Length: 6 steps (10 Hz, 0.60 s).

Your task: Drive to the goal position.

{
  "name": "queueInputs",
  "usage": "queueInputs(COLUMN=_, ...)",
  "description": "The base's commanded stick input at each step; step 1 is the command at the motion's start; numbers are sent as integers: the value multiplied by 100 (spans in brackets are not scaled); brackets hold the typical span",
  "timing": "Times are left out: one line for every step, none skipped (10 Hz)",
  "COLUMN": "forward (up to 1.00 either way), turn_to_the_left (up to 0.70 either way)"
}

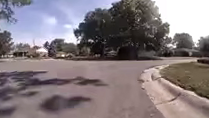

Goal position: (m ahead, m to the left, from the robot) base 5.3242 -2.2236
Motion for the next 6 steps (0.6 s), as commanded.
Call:
queueInputs(forward=69, turn_to_the_left=3)
queueInputs(forward=69, turn_to_the_left=3)
queueInputs(forward=69, turn_to_the_left=3)
queueInputs(forward=70, turn_to_the_left=3)
queueInputs(forward=70, turn_to_the_left=3)
queueInputs(forward=69, turn_to_the_left=3)
